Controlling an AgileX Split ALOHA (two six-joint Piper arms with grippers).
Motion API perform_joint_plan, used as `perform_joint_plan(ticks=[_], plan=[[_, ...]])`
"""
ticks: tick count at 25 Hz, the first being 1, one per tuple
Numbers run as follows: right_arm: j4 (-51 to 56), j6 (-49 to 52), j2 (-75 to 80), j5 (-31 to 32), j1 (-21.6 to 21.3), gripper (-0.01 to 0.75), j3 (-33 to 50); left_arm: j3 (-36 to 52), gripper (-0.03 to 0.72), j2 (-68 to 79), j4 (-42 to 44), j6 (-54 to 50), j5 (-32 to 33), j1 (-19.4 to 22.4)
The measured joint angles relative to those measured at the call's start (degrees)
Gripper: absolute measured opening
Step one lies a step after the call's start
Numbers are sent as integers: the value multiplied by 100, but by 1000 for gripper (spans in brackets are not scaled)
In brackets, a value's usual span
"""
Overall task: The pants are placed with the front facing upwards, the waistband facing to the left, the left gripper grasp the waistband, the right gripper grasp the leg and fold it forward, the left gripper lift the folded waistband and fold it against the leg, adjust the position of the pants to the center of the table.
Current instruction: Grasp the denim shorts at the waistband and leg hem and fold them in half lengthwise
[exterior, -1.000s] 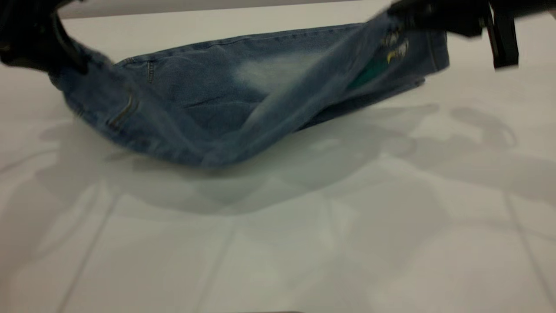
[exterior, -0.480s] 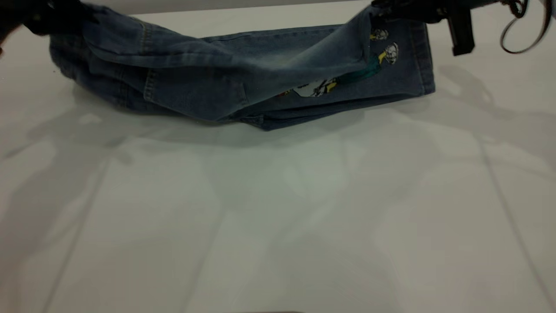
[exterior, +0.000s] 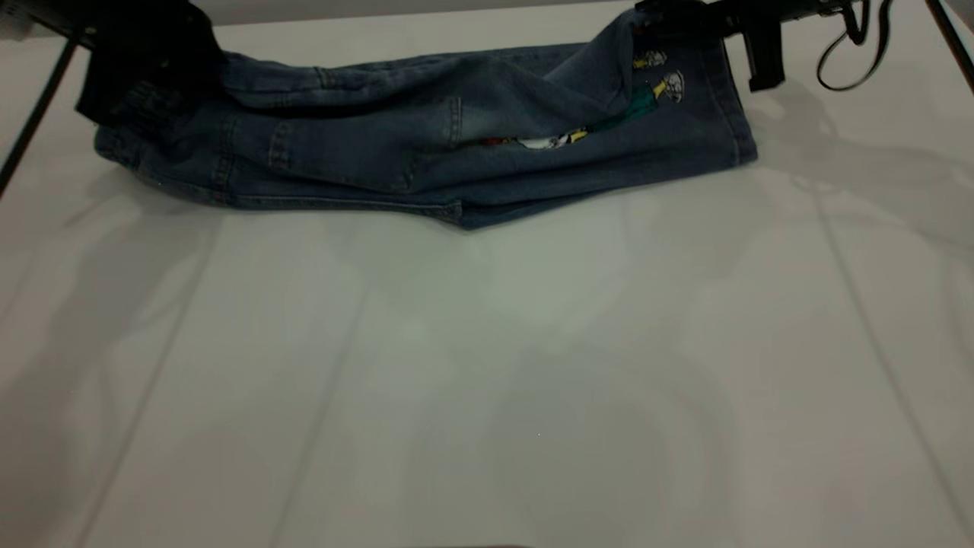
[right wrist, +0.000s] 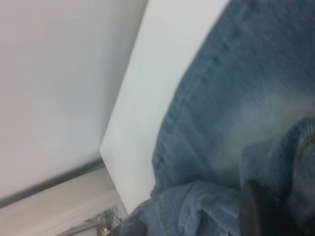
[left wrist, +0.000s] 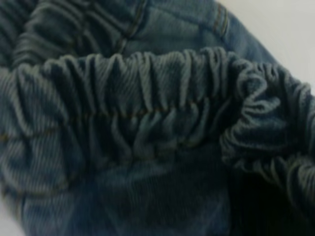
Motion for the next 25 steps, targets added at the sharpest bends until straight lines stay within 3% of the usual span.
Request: perform_joint_plan(ticks=[5,14,18,22,25], plan=[[5,269,314,-136,0,33,-475,-326,86,304,-74,0,-50,0],[10,622,470,-389,0,71,-537,-326,118,534,-686,4,-514,0],[10,660,470,-476,0,165,-543,-326,245,534,-653,12,-723,0],[10,664,470,-434,0,319,-543,-326,435,534,-647,108,-837,0],[10,593,470,-237,0,427,-543,-326,520,522,-469,524,-821,0]])
